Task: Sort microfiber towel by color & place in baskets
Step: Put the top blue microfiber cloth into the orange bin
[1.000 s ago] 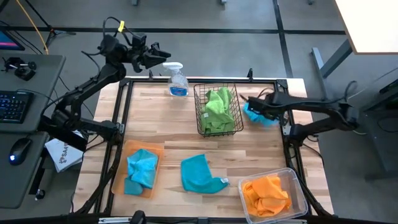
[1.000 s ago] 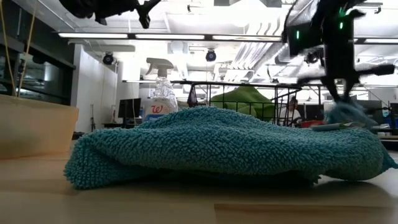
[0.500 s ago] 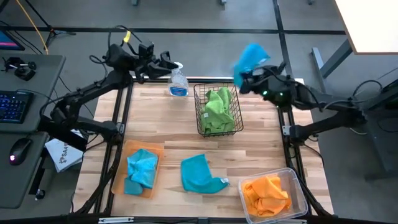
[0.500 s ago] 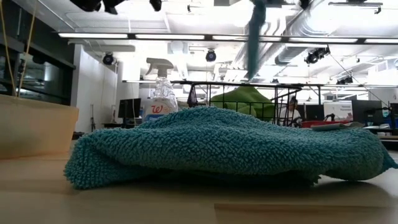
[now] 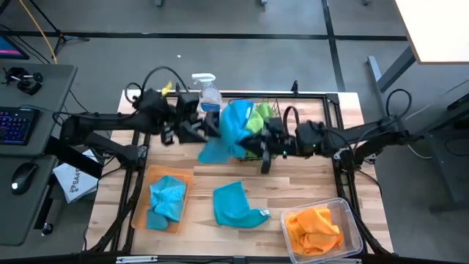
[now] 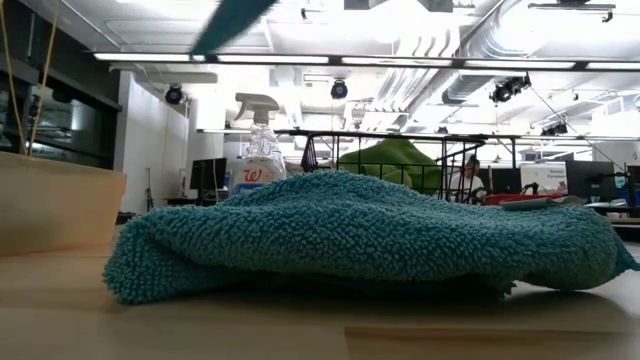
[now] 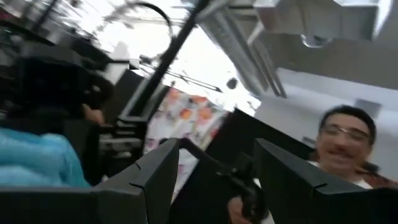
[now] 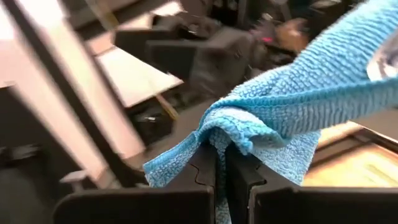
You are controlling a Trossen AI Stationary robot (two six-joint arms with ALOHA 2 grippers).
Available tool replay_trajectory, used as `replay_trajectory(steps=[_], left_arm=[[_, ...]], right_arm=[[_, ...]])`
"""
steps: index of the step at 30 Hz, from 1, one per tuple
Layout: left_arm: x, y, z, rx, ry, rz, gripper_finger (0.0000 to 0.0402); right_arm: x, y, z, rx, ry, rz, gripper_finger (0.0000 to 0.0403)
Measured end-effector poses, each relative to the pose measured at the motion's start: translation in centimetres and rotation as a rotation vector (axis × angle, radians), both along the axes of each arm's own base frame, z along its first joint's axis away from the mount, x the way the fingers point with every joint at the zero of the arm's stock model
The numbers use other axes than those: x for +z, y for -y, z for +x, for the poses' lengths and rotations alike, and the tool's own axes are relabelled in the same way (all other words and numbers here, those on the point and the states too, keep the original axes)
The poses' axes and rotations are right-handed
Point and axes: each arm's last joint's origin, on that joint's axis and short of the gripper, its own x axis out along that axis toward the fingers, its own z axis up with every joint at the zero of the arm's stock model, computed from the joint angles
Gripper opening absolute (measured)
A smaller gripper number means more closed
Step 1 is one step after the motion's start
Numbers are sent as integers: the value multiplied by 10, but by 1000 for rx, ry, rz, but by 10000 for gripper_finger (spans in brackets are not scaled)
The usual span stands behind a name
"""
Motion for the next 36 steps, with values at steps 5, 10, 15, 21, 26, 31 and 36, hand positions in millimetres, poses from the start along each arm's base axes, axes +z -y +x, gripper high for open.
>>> replay_trajectory(steps=[5,10,15,21,26,31,36], left_arm=[[-3,32,-1,-2,-19,37,198],[-11,36,-6,76,-115,148,198],[-13,26,-13,301,-141,255,198],[-8,25,-16,345,-80,294,198],[-10,28,-14,351,-74,311,209],[-10,34,-13,360,-70,317,239],[-8,37,-14,346,-54,292,269]], right_arm=[[10,-23,-4,112,111,-36,0],[25,-38,-14,156,264,-42,0],[28,-42,-17,168,301,-36,0],[29,-36,-15,125,309,-30,0],[28,-37,-11,155,337,-26,0],[24,-42,-3,220,381,-7,0],[17,-45,3,223,366,-7,0]])
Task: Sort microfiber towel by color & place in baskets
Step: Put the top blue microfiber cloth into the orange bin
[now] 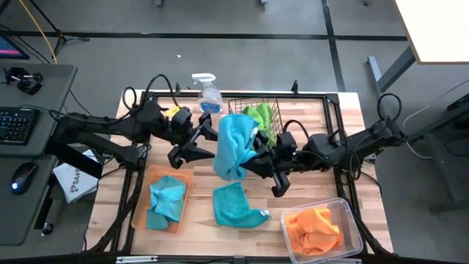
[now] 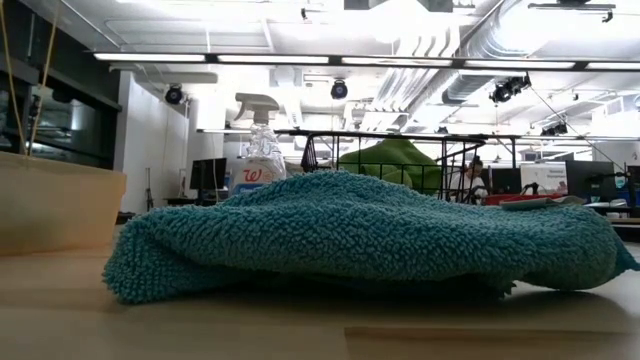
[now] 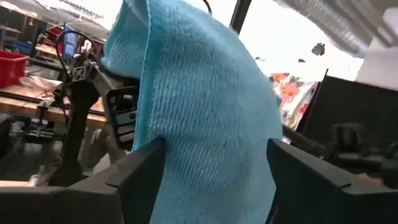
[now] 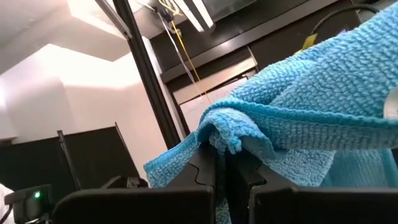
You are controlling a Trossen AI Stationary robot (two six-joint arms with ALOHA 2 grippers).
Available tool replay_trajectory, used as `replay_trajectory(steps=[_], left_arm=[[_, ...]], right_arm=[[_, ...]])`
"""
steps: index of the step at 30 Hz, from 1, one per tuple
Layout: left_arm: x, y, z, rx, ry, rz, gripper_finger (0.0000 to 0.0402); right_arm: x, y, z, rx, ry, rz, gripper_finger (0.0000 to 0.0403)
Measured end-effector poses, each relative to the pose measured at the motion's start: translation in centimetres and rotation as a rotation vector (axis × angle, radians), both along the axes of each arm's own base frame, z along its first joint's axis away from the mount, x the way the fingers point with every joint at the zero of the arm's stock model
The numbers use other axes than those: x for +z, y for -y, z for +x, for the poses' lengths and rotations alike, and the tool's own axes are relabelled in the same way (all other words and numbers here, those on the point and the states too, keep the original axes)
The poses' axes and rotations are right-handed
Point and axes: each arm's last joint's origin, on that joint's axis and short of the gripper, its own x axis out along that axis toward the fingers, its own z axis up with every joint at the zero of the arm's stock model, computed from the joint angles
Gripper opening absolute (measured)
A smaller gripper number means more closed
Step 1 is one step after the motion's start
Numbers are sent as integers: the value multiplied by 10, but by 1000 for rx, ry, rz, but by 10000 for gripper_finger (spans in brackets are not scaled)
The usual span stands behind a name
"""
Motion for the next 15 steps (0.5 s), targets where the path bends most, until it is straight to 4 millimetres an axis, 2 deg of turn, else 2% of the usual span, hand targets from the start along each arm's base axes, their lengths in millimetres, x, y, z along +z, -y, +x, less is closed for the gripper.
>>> replay_trajectory(steps=[4,8,12,15], left_arm=[[-1,3,1,-20,-8,-28,285],[-2,7,5,-44,-10,-59,291],[-5,12,9,-138,-45,-106,292],[-4,14,7,-214,-46,-108,292]], right_arm=[[1,2,6,-1,29,5,0],[5,0,23,32,41,-22,0],[7,0,39,37,-35,-74,0],[11,-1,45,37,-107,-98,0]])
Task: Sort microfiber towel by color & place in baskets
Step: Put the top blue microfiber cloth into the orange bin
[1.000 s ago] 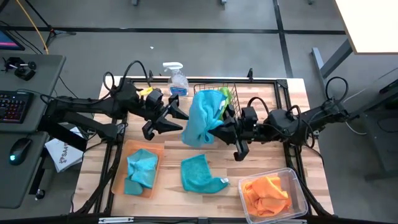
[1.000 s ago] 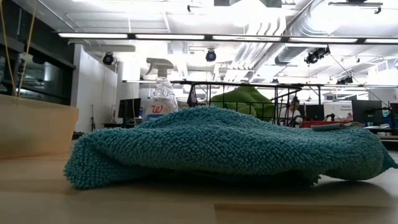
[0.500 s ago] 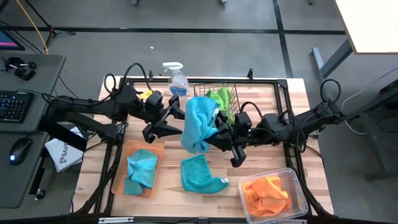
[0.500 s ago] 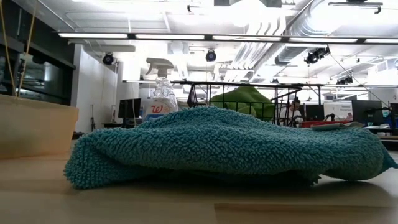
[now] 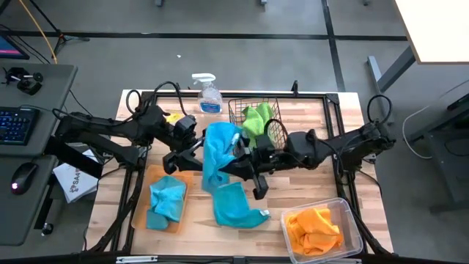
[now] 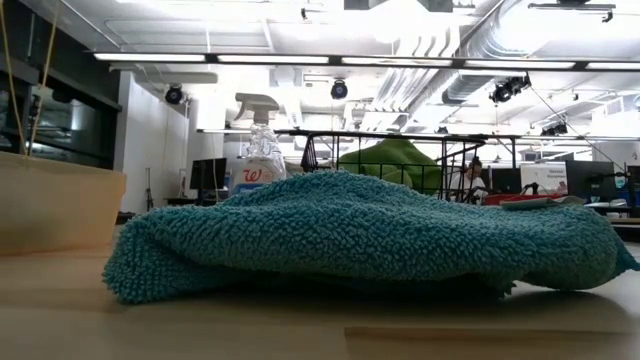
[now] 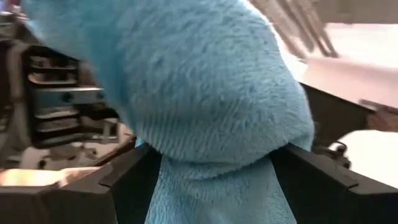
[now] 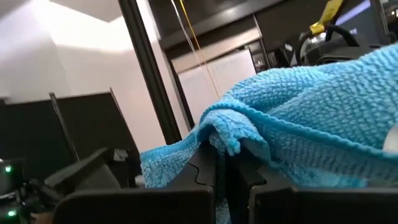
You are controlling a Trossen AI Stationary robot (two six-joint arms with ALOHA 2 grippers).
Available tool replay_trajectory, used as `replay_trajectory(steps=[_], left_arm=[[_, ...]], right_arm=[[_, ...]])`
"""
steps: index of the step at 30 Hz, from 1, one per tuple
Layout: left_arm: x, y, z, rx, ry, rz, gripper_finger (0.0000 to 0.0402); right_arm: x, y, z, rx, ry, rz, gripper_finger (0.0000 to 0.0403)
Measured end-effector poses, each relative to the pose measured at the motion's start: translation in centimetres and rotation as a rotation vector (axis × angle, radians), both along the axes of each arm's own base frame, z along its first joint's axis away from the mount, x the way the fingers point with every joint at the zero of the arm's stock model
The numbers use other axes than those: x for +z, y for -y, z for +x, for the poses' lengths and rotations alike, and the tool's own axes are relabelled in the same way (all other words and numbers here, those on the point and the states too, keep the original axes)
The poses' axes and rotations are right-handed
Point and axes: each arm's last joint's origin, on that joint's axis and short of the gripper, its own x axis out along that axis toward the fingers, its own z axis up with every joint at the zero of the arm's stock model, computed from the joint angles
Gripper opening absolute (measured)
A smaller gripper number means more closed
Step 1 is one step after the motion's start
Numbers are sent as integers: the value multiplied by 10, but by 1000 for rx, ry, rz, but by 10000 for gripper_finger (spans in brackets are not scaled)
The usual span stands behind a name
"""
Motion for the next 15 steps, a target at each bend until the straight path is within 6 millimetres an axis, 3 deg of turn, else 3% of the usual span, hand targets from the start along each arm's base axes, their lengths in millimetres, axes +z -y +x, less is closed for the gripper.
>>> replay_trajectory(steps=[9,12,15], left_arm=[[3,2,-3,-91,34,24,277],[-2,2,-1,-79,6,53,225],[-4,2,-1,-70,2,80,123]], right_arm=[[10,1,3,-16,-63,-45,0],[7,2,4,-47,-94,-52,4],[2,3,5,-89,-149,-25,16]])
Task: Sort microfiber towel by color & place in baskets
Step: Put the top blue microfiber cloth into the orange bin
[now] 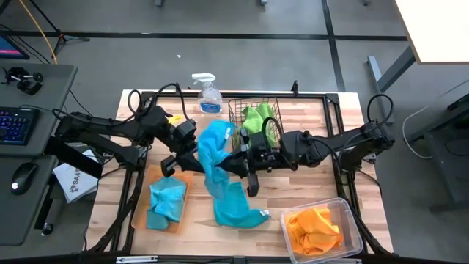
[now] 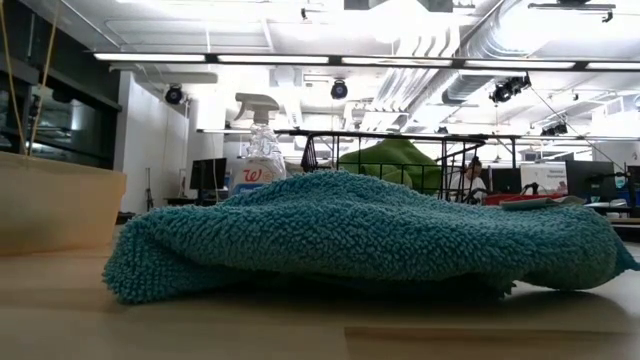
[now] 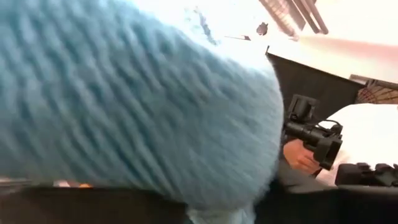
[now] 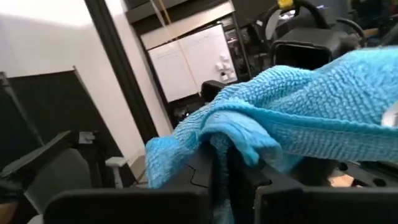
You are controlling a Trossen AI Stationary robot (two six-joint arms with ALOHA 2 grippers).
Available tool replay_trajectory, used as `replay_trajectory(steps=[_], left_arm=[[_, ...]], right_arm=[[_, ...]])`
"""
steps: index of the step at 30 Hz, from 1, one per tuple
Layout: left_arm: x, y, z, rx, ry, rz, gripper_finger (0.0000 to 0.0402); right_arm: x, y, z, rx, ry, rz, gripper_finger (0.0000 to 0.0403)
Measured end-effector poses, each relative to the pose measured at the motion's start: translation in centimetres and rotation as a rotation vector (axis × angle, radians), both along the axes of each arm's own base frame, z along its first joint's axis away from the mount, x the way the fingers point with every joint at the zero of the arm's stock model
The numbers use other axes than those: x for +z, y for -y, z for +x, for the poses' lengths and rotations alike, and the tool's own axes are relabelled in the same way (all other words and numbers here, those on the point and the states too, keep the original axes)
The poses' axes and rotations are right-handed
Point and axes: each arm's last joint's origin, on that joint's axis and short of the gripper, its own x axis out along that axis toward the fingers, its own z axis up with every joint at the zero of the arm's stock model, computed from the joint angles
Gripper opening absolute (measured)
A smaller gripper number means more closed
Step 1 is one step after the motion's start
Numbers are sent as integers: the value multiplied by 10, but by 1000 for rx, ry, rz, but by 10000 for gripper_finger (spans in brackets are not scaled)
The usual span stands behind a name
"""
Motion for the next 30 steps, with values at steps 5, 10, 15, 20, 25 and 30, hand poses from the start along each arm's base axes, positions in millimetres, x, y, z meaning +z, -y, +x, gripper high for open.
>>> replay_trajectory(steps=[5,10,15,20,25,30], left_arm=[[1,0,0,-1,13,7,19],[5,-15,-22,12,-69,32,6],[5,-28,-76,206,-236,117,3],[-13,-27,-123,331,-549,117,2],[-37,-9,-146,258,-896,98,1],[-57,18,-153,168,-1179,159,1]], right_arm=[[0,2,0,-72,-11,32,58],[4,7,-7,-243,-24,31,130],[23,9,-34,-465,-25,-79,202],[34,10,-54,-605,-57,-175,240],[32,14,-60,-703,-128,-217,245],[21,21,-58,-771,-217,-234,245]])
